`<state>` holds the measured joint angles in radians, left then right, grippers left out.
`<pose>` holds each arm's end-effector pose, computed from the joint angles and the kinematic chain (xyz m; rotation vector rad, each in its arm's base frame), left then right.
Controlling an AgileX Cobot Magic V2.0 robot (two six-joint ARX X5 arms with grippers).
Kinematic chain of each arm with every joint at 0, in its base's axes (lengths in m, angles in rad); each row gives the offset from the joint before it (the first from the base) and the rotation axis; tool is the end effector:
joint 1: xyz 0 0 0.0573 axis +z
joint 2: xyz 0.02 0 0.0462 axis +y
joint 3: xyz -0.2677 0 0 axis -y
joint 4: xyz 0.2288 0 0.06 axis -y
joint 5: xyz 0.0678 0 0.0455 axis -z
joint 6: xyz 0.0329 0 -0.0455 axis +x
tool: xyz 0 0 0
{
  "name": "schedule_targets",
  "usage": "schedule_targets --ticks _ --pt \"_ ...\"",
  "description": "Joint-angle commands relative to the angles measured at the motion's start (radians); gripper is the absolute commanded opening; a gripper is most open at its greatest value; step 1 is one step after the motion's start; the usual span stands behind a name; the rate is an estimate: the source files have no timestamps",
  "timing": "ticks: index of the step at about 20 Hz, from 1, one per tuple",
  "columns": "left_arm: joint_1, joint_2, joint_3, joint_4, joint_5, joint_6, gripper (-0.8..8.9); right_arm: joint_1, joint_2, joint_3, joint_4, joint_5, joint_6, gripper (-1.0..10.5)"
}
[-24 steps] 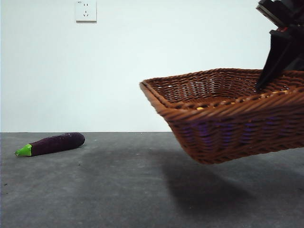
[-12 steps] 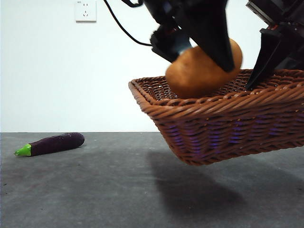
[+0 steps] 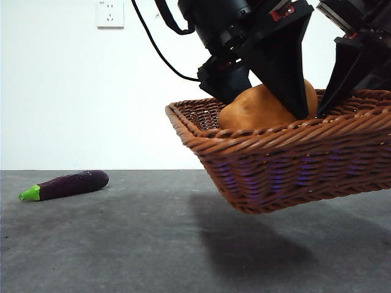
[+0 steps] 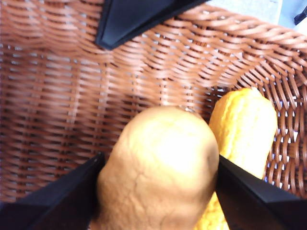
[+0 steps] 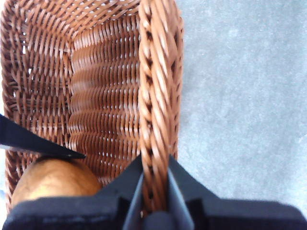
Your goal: Help me put the vegetables on the table into the basket
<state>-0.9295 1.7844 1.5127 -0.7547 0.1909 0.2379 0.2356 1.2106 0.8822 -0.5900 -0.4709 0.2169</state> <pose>0.2134 -0.2963 0.2759 0.5844 0.8863 -1.1397 0.2110 0.0660 0.2598 0.3028 0.9994 0.5529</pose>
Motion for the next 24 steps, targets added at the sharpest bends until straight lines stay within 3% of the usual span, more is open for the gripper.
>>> schedule_targets --ticks 1,6,10,14,16,19,21,24 --pt "0.002 0.005 -0.002 -0.002 -0.002 -0.01 4.09 0.001 0.003 0.01 0.013 -0.011 -0.002 -0.1" --pt "0.004 -0.025 0.0 -0.019 -0.023 -0.009 4.7 0.001 0.003 0.01 0.012 -0.011 -0.01 -0.1" --pt "0.082 -0.187 0.0 -0.015 -0.098 0.003 4.7 0.001 0.003 0.01 0.013 -0.003 -0.014 -0.1" --pt "0.282 -0.352 0.0 -0.015 -0.129 0.003 4.7 0.001 0.003 0.01 0.013 -0.004 -0.017 -0.1" --pt "0.442 -0.373 0.0 -0.017 -0.199 0.014 4.7 0.001 0.003 0.01 0.013 -0.008 -0.017 -0.1" --pt "0.627 -0.302 0.0 -0.022 -0.203 0.057 4.7 0.001 0.003 0.01 0.013 -0.023 -0.021 -0.1" --pt "0.707 -0.224 0.0 0.008 -0.157 0.105 4.71 0.001 0.003 0.01 0.01 -0.027 -0.034 -0.1" --pt "0.779 -0.088 0.0 0.121 -0.093 0.111 4.7 0.001 0.003 0.01 0.0 -0.032 -0.047 -0.1"
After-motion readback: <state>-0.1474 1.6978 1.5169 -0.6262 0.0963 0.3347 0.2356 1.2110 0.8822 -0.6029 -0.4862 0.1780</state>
